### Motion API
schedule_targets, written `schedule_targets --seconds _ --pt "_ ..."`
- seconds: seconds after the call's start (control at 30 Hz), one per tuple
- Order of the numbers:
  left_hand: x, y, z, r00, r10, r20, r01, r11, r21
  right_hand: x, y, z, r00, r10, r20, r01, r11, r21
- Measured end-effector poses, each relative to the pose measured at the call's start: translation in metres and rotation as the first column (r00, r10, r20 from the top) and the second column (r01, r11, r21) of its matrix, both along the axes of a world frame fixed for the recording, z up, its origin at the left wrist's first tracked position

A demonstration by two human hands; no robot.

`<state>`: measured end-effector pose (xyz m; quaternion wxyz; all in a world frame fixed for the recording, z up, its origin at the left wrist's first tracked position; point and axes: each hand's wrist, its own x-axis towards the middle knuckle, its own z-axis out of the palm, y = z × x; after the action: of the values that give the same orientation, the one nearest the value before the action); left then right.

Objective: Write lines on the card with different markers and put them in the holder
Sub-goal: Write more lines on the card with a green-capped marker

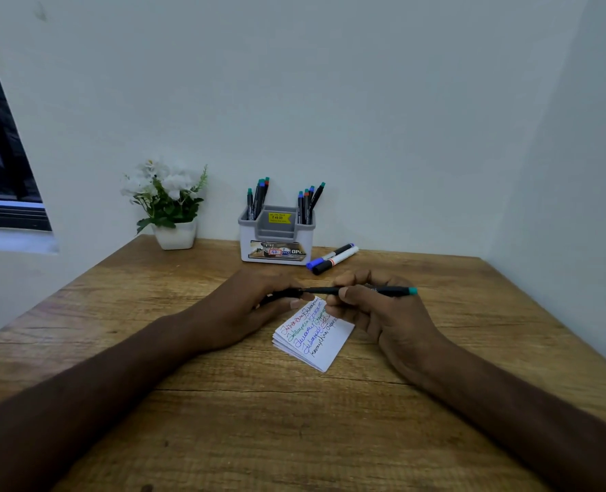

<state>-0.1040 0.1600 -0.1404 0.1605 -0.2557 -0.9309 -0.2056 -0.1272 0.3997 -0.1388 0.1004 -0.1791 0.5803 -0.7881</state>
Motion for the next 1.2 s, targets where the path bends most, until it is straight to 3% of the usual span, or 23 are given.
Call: schedule_targets --seconds 0.33,0.47,0.57,0.63,0.9,1.2 --pt "-0.003 -0.003 -0.003 0.999 0.019 -0.03 -0.02 0.999 -0.032 -0.002 0.001 -0.002 0.998 -0.033 -0.048 0.035 0.998 0.05" --pt "-0.003 0.004 -0.003 0.999 -0.016 -0.038 0.012 0.993 -0.117 -0.003 0.003 -0.003 0.978 -0.049 -0.203 0.097 0.968 0.233" --pt "0.0 0.009 -0.003 0.992 0.025 -0.123 -0.039 0.993 -0.113 -0.006 0.0 -0.007 0.929 -0.046 -0.366 0.2 0.897 0.395" --pt "0.002 0.013 0.0 0.983 0.063 -0.171 -0.081 0.991 -0.104 -0.006 -0.001 -0.009 0.92 -0.054 -0.388 0.233 0.871 0.433" --pt "0.007 0.035 0.004 0.93 0.101 -0.354 -0.137 0.987 -0.079 -0.008 -0.004 -0.008 0.941 -0.168 -0.294 0.279 0.878 0.39" --pt "0.007 0.029 0.009 0.886 0.185 -0.425 -0.208 0.978 -0.009 -0.001 -0.007 0.004 0.925 -0.087 -0.371 0.24 0.889 0.391"
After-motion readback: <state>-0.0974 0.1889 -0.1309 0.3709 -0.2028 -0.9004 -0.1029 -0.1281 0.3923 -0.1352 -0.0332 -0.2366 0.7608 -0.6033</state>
